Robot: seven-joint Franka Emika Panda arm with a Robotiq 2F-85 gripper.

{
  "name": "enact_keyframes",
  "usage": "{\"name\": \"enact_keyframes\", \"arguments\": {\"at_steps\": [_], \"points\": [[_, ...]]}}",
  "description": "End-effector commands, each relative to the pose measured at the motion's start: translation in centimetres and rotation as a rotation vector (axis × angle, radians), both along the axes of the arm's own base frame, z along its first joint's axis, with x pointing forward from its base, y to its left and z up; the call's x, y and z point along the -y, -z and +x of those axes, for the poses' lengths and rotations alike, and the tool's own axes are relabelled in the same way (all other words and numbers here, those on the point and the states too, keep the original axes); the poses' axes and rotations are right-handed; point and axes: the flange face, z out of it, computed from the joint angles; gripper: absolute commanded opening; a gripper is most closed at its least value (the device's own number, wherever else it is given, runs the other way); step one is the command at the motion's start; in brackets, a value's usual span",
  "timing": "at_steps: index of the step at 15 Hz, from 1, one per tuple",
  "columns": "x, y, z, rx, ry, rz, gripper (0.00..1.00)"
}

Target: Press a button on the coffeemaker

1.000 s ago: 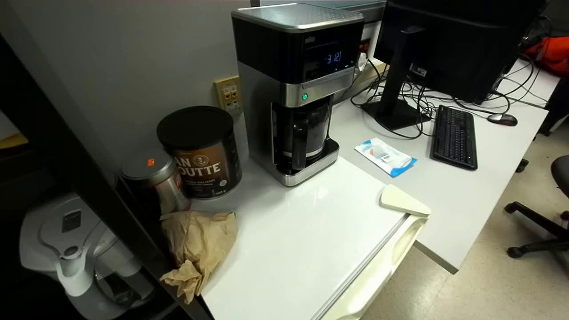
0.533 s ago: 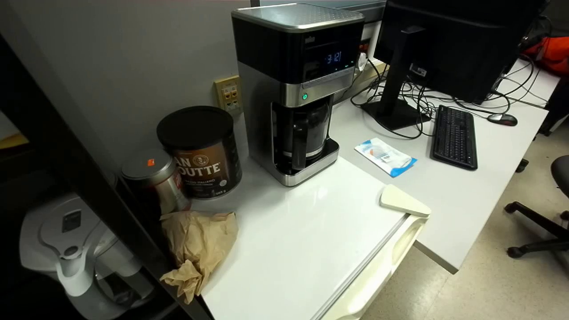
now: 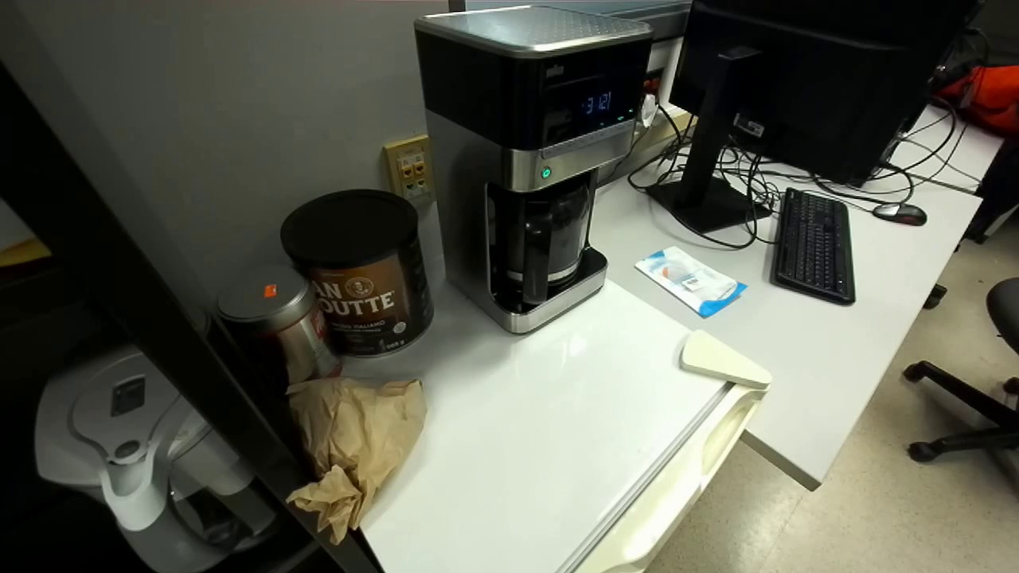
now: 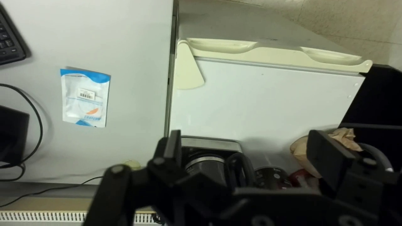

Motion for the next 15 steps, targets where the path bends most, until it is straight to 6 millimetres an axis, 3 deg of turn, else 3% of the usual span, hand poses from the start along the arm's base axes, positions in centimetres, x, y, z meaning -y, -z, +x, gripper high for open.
{"name": "enact_keyframes", "arguments": {"at_steps": [1, 5, 6, 8, 15], "points": [[0.2, 2.1, 4.2, 0.034, 0.069, -0.056, 1.0], [0.4, 4.6, 7.8, 0.049, 0.154, -0.14, 1.0], [0.4, 5.1, 8.6, 0.056, 0.173, -0.161, 0.79], [0.3, 6.1, 10.2, 0.07, 0.214, -0.204, 0.68], [-0.6, 8.3, 15.3, 0.124, 0.304, -0.251, 0.15]]}}
